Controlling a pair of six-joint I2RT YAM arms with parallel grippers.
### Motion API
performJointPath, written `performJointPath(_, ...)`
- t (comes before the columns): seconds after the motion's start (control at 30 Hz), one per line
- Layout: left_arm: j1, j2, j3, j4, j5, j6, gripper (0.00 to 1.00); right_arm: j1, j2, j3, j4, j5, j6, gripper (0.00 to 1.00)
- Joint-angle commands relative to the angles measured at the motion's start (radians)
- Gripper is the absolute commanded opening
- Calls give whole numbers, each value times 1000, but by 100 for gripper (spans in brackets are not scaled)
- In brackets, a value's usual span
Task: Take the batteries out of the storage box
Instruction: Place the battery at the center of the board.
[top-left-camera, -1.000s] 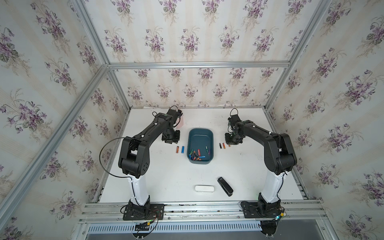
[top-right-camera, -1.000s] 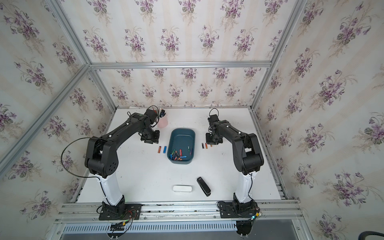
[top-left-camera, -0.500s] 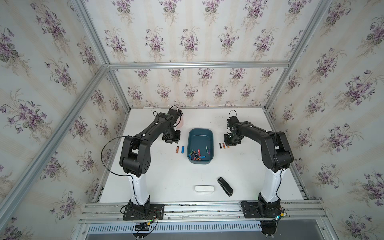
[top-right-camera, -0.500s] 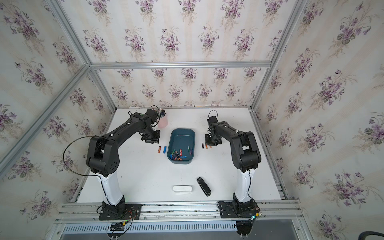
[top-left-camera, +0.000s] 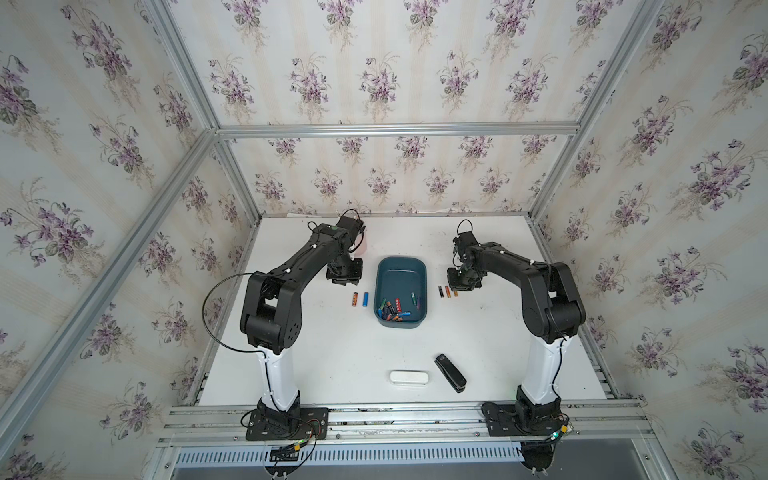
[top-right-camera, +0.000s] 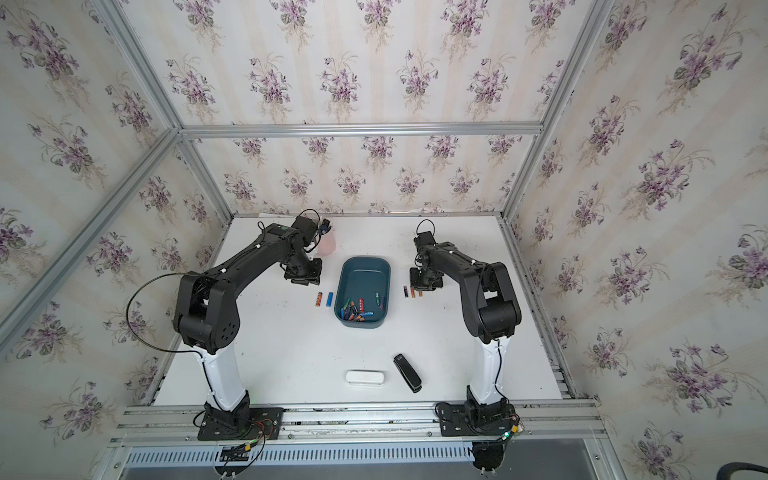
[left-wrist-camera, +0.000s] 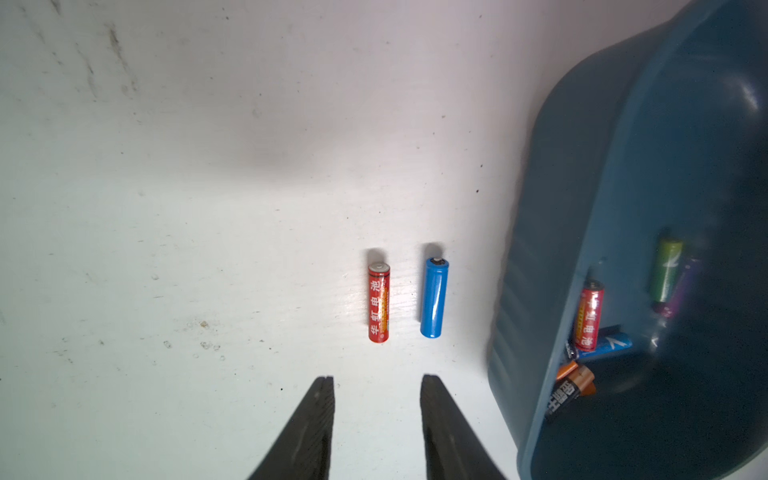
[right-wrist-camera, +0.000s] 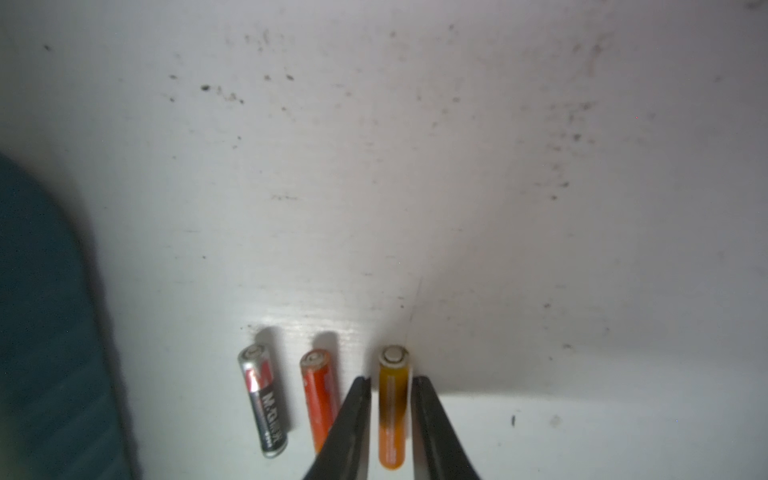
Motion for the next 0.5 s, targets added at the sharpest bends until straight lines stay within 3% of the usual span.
performJointPath(0.0,-7,-3,26,-33,-13,-3,41,1,-9,21,-17,3,-3,24)
performJointPath(0.23,-55,-7,108,-96,-50,-5,42,5,-75,58,-35,11,28,26)
performJointPath(0.47,-190,19,227,-163,-118,-36,43,7,-132,81,-60,6,44,26)
